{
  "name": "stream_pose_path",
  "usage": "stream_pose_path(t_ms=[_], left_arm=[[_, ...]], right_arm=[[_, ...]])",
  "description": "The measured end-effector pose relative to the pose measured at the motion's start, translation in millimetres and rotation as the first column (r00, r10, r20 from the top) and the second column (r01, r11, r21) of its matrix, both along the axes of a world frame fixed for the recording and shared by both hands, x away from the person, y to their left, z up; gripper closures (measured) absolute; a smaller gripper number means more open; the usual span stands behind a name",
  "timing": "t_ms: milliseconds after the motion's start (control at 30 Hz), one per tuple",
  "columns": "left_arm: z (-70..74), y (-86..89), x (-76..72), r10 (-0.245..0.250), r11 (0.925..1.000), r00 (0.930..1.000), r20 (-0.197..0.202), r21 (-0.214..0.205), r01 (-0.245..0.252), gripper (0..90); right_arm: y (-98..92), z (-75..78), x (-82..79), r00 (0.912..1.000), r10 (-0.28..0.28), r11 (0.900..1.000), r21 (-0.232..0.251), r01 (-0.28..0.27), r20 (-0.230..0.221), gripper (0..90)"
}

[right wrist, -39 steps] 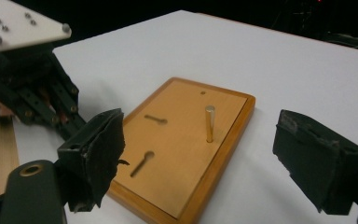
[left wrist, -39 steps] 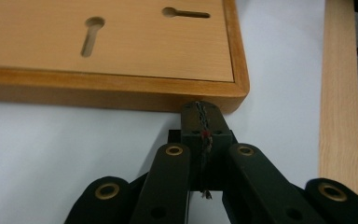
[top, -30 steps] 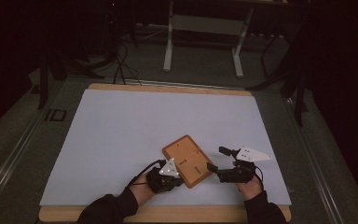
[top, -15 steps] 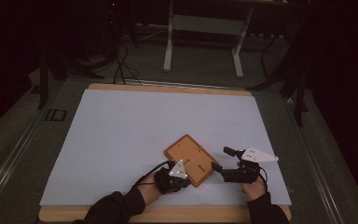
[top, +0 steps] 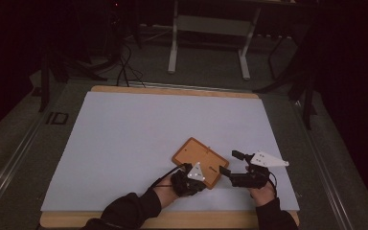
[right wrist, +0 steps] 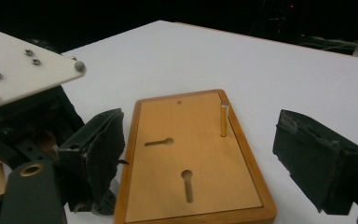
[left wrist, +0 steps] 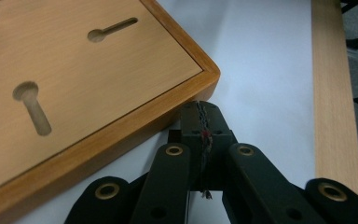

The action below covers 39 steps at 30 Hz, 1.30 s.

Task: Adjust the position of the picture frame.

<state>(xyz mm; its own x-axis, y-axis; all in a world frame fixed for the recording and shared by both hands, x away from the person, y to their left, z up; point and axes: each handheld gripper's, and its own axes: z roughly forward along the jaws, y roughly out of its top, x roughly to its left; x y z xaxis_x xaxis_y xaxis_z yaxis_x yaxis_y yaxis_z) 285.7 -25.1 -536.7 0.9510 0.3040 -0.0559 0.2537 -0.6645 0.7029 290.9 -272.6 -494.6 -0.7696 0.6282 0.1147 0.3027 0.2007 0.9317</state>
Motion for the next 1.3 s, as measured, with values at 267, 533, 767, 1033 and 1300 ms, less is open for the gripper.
stream_pose_path(t_ms=[267,533,767,1033,1300], left_arm=[[0.3,-15.6,5.2,-0.014,0.9999,0.9998,0.016,0.005,0.014,90.0],[-0.9,-26.7,14.8,-0.004,1.0000,0.9996,0.029,-0.007,0.005,90.0],[-2.3,-34.9,28.2,0.016,0.9997,0.9988,0.046,-0.019,-0.016,90.0],[-4.1,-45.3,39.7,0.044,0.9983,0.9979,0.048,-0.041,-0.042,89.9],[-4.7,-53.9,49.6,0.056,0.9977,0.9968,0.056,-0.042,-0.054,89.9]], right_arm=[[-7.8,1.3,-3.2,0.9998,-0.017,0.9998,0.006,0.017,0.004,15.9],[-11.6,3.0,-3.2,0.9995,-0.029,0.9995,0.015,0.029,0.010,15.9],[-14.1,2.5,-2.1,0.9990,-0.043,0.9990,0.013,0.043,0.013,15.9],[-14.7,2.6,-2.3,0.9986,-0.044,0.9990,-0.009,0.044,0.028,16.6],[-20.4,4.6,-2.2,0.9987,-0.032,0.9994,0.012,0.032,0.039,18.4]])
